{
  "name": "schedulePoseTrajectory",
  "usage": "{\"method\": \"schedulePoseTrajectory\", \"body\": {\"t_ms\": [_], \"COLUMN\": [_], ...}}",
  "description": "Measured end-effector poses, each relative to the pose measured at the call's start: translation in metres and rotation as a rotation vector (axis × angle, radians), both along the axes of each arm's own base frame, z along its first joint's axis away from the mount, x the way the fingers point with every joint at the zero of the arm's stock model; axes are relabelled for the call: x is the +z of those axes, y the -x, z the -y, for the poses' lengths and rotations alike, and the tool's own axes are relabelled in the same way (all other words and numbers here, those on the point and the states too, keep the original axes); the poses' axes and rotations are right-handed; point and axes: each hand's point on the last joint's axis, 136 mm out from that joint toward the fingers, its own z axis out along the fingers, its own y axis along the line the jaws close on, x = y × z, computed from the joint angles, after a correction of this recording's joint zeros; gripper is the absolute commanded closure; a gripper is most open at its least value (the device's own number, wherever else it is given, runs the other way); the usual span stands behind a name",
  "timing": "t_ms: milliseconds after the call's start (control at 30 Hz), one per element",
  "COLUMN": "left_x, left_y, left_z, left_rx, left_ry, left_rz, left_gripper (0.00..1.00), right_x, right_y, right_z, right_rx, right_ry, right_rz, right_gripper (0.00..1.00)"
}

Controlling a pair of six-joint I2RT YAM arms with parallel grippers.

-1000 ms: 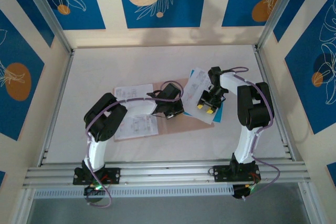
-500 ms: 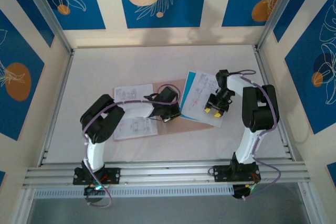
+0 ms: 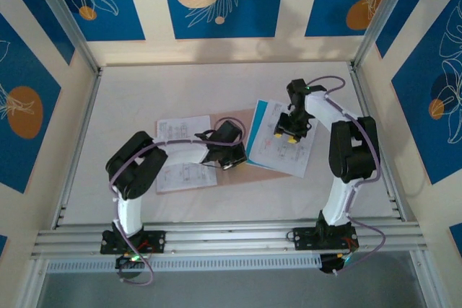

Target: Put the files into the folder

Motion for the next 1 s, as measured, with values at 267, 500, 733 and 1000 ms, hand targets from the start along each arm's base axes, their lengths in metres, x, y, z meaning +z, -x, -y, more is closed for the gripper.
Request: {"method": "schedulePoseTrajectory", "body": {"t_ms": [267, 500, 733, 1000], "left_x": [0.002, -0.002, -0.001, 0.006], "left_y": [0.012, 0.025, 0.036, 0.050], "left_z": [-0.012, -0.023, -0.028, -0.026], "left_rx": [0.022, 0.086, 0.157, 0.247], "left_ry": [0.012, 0.063, 0.108, 0.154], "left_rz": [-0.015, -0.037, -0.037, 0.015], "left_gripper": [1.00, 1.00, 1.00, 1.00], "right_x": [-0.028, -0.031, -0.009, -0.003], "right_y": [-0.004, 0.003, 0.000, -0.001], "right_z": [-0.025, -0.042, -0.045, -0.037], "right_rx": [0.022, 0.067, 0.076, 0.056], "right_ry": [0.003, 0.012, 0.009, 0.004], "right_rz": [-0.087, -0.105, -0.044, -0.022], "right_gripper": [0.57, 0.56, 0.57, 0.57]}}
